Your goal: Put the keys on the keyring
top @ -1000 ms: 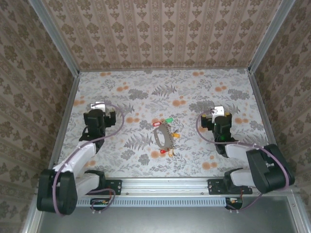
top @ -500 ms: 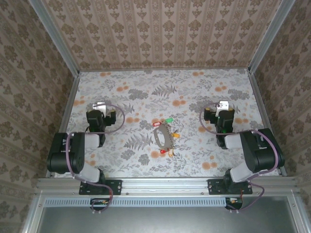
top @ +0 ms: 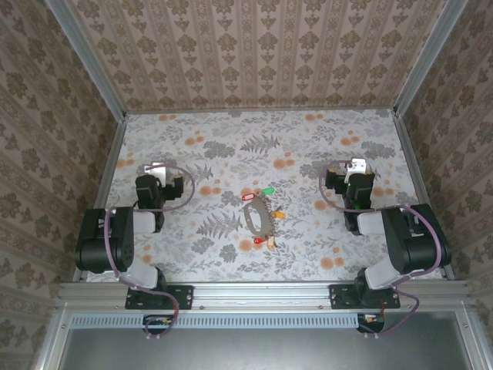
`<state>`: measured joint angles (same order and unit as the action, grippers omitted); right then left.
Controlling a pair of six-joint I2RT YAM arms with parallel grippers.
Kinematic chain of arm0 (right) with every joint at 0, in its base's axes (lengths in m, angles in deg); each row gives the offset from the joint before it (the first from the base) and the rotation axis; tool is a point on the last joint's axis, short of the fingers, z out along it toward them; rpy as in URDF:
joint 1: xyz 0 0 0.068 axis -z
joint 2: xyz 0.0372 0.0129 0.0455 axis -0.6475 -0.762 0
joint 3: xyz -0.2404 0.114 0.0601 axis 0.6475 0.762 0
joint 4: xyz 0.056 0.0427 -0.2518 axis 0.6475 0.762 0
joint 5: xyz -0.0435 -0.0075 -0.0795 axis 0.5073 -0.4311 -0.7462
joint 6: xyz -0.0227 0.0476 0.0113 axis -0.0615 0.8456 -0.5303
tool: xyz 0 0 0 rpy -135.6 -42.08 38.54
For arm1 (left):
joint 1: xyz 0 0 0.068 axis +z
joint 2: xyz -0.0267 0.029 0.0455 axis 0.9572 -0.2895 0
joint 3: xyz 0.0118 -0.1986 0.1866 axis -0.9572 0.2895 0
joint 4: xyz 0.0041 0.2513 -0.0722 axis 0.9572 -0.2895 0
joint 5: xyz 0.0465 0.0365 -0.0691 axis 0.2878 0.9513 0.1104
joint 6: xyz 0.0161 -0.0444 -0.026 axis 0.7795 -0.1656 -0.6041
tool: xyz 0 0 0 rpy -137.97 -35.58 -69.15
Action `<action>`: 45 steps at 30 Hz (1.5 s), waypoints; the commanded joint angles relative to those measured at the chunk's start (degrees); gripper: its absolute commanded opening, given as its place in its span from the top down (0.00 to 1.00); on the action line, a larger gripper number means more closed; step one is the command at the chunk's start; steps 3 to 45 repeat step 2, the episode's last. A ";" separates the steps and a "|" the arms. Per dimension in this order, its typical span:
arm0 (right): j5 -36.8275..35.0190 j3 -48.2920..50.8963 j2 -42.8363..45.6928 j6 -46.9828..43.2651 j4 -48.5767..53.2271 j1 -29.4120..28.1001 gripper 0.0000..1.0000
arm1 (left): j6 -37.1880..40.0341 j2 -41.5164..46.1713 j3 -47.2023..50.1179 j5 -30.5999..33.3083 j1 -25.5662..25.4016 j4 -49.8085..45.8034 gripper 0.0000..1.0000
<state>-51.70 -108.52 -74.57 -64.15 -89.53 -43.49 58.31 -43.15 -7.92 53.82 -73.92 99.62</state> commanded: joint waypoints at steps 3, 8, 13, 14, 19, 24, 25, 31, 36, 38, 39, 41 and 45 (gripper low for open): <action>0.98 -0.97 -0.13 1.11 0.26 0.15 0.00 | -0.72 0.31 -1.03 -0.92 0.10 1.42 0.00; 0.98 -0.97 -0.13 1.11 0.26 0.15 0.00 | -0.72 0.31 -1.03 -0.92 0.10 1.42 0.00; 0.98 -0.97 -0.13 1.11 0.26 0.15 0.00 | -0.72 0.31 -1.03 -0.92 0.10 1.42 0.00; 0.98 -0.97 -0.13 1.11 0.26 0.15 0.00 | -0.72 0.31 -1.03 -0.92 0.10 1.42 0.00; 0.98 -0.97 -0.13 1.11 0.26 0.15 0.00 | -0.72 0.31 -1.03 -0.92 0.10 1.42 0.00; 0.98 -0.97 -0.13 1.11 0.26 0.15 0.00 | -0.72 0.31 -1.03 -0.92 0.10 1.42 0.00; 0.98 -0.97 -0.13 1.11 0.26 0.15 0.00 | -0.72 0.31 -1.03 -0.92 0.10 1.42 0.00; 0.98 -0.97 -0.13 1.11 0.26 0.15 0.00 | -0.72 0.31 -1.03 -0.92 0.10 1.42 0.00; 0.98 -0.97 -0.13 1.11 0.26 0.15 0.00 | -0.72 0.31 -1.03 -0.92 0.10 1.42 0.00; 0.98 -0.97 -0.13 1.11 0.26 0.15 0.00 | -0.72 0.31 -1.03 -0.92 0.10 1.42 0.00; 0.98 -0.97 -0.13 1.11 0.26 0.15 0.00 | -0.72 0.31 -1.03 -0.92 0.10 1.42 0.00; 0.98 -0.97 -0.13 1.11 0.26 0.15 0.00 | -0.72 0.31 -1.03 -0.92 0.10 1.42 0.00; 0.98 -0.97 -0.13 1.11 0.26 0.15 0.00 | -0.72 0.31 -1.03 -0.92 0.10 1.42 0.00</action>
